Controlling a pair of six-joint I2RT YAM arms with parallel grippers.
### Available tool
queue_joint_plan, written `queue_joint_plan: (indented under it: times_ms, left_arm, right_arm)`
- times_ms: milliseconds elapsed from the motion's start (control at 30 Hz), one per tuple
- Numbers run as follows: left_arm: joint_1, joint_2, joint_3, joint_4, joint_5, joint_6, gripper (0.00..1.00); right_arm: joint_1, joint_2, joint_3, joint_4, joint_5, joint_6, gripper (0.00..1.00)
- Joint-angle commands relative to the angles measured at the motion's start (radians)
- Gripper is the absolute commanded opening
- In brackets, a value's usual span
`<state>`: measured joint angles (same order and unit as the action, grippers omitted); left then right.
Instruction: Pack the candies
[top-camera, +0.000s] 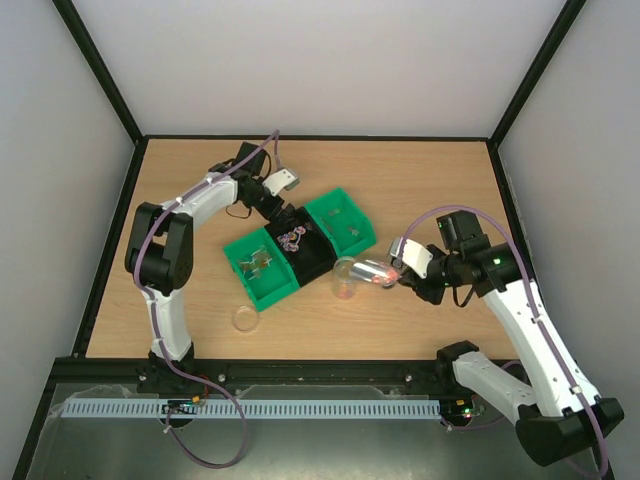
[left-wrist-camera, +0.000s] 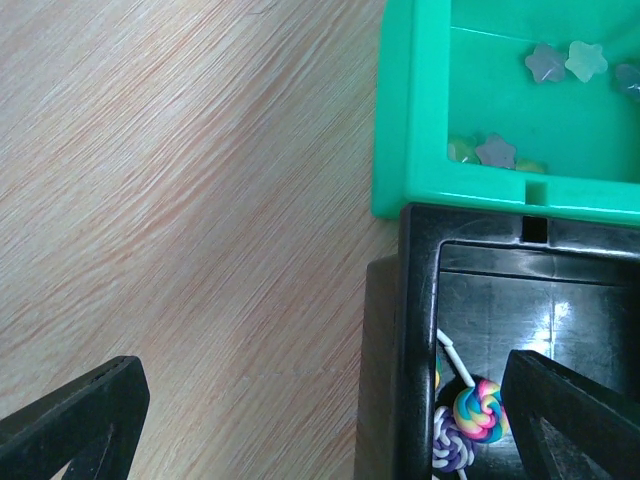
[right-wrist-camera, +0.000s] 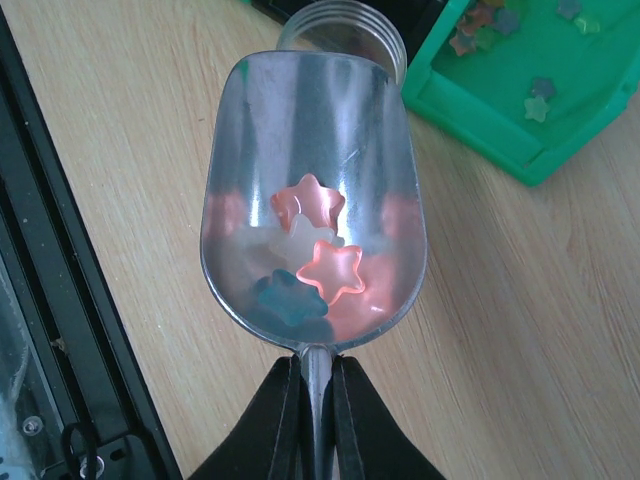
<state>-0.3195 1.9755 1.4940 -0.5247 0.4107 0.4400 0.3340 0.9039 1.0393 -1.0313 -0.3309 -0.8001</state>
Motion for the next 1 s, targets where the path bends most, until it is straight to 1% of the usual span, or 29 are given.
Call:
queue_joint_plan:
  times_ms: [0, 367, 967]
  left_arm:
    - [0.011, -0.053, -0.025, 0.013, 0.018, -0.010, 0.99]
    - [0.022, -0.054, -0.048, 0.027, 0.019, -0.014, 0.99]
    - [0.042, -0.049, -0.052, 0.017, 0.028, -0.002, 0.99]
  right_arm:
    - [-0.003, 0.037, 0.041, -0.052, 0.028, 0.013, 0.01]
    - [0.011, 0.101, 0.086, -0.071, 0.046, 0.002, 0.01]
    - [0.126, 0.179, 0.132, -0.101, 0.155, 0.037, 0.01]
